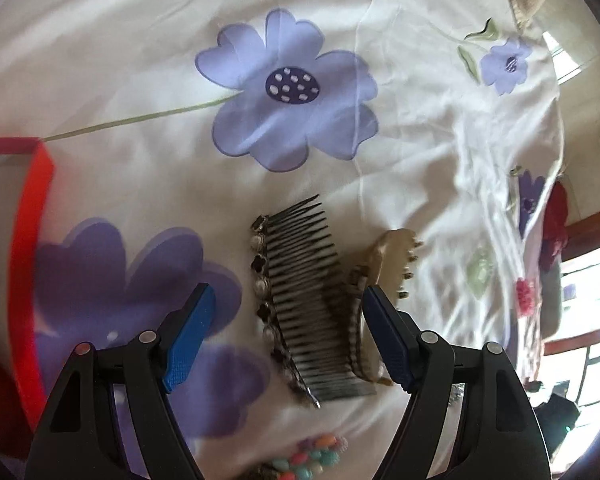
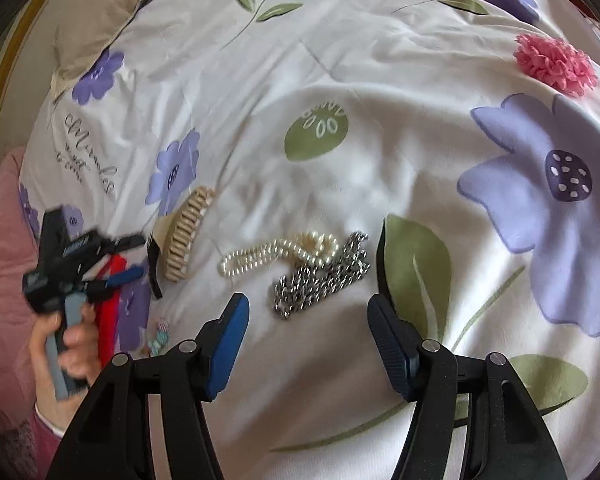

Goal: Organize jewelry
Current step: 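Grasp the black pearl-studded comb with left tool while right tool grasps silver chain bracelet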

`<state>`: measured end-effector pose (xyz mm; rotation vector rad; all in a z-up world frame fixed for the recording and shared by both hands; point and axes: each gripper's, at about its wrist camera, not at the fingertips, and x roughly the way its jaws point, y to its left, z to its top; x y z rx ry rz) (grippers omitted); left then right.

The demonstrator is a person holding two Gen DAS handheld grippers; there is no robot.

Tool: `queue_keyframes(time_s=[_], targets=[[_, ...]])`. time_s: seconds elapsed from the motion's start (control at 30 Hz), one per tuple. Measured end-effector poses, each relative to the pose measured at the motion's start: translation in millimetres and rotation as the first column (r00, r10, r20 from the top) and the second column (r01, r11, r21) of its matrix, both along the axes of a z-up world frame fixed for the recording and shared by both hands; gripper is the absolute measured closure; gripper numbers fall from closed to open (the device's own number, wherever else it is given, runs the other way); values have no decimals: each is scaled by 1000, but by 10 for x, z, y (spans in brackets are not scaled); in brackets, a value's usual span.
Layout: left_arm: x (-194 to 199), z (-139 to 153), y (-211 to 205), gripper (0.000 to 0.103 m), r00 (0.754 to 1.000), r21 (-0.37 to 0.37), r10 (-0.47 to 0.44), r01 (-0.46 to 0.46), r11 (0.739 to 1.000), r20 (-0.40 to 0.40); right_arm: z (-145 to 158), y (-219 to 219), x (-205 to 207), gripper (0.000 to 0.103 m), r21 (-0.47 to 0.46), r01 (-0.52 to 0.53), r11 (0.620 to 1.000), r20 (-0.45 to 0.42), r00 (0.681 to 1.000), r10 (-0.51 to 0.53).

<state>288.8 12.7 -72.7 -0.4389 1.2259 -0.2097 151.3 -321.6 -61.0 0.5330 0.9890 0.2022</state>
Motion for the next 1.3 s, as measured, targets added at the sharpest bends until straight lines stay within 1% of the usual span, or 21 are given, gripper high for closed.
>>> queue_keyframes(time_s=[0.07, 0.13, 0.2, 0.27, 0.3, 0.37, 0.4, 0.43, 0.47, 0.5, 0.53, 0.6, 0.67, 0.73, 0.83, 0.97, 1.1, 1.2, 1.3], targets=[[23, -37, -29, 27, 1000, 6, -9, 9, 1000, 0, -13, 72, 25, 39, -28, -23, 999, 0, 1000, 23], [21, -68, -74, 25, 999, 43, -34, 33, 999, 6, -37, 123, 69, 39, -54, -37, 998, -1, 999, 37], [-2, -87, -114, 25, 998, 73, -62, 60, 996, 23, -70, 192, 122, 39, -103, -54, 993, -3, 999, 54], [-34, -102, -151, 27, 995, 106, -90, 87, 991, 29, -98, 289, 189, 40, -173, -70, 982, -2, 998, 71], [-44, -115, -173, 31, 995, 125, -100, 96, 988, 26, -100, 316, 202, 41, -193, -72, 978, -1, 997, 73], [-110, -120, -257, 37, 989, 194, -139, 128, 973, 42, -100, 418, 246, 50, -272, -81, 959, 2, 996, 85], [-145, -117, -286, 44, 986, 225, -159, 144, 964, 48, -93, 456, 249, 61, -316, -76, 946, 3, 997, 81], [-182, -113, -305, 51, 983, 244, -173, 155, 957, 54, -90, 464, 246, 72, -333, -74, 940, 6, 997, 80], [-215, -106, -307, 51, 981, 246, -184, 164, 955, 59, -84, 454, 235, 77, -333, -70, 940, 9, 997, 77], [-241, -97, -294, 52, 980, 238, -188, 168, 957, 63, -83, 428, 226, 82, -321, -66, 945, 11, 997, 74], [-266, -88, -274, 53, 980, 227, -189, 170, 959, 66, -83, 417, 229, 84, -311, -65, 948, 12, 997, 73], [-337, -57, -224, 53, 979, 206, -189, 171, 963, 72, -74, 354, 216, 85, -257, -63, 964, 16, 997, 70], [-422, -15, -167, 53, 980, 188, -183, 166, 968, 76, -74, 274, 195, 85, -157, -57, 986, 16, 998, 60], [-523, 44, -114, 53, 980, 166, -178, 163, 973, 85, -48, 253, 175, 89, -103, -57, 993, 19, 998, 59], [-679, 160, -40, 53, 980, 138, -169, 155, 978, 102, 38, 282, 113, 90, -35, -68, 997, 42, 997, 70], [-900, 318, 49, 53, 978, 110, -159, 145, 983, 134, 180, 351, 54, 90, -9, -82, 997, 75, 994, 83], [-1104, 492, 188, 53, 975, 89, -143, 129, 988, 170, 367, 421, 14, 90, 37, -105, 994, 113, 989, 100], [-1235, 603, 318, 53, 974, 80, -118, 104, 991, 194, 521, 540, -11, 90, 54, -129, 990, 147, 982, 120], [-1370, 716, 495, 53, 972, 76, -88, 73, 994, 218, 594, 671, 1, 90, 63, -157, 986, 163, 976, 145]])
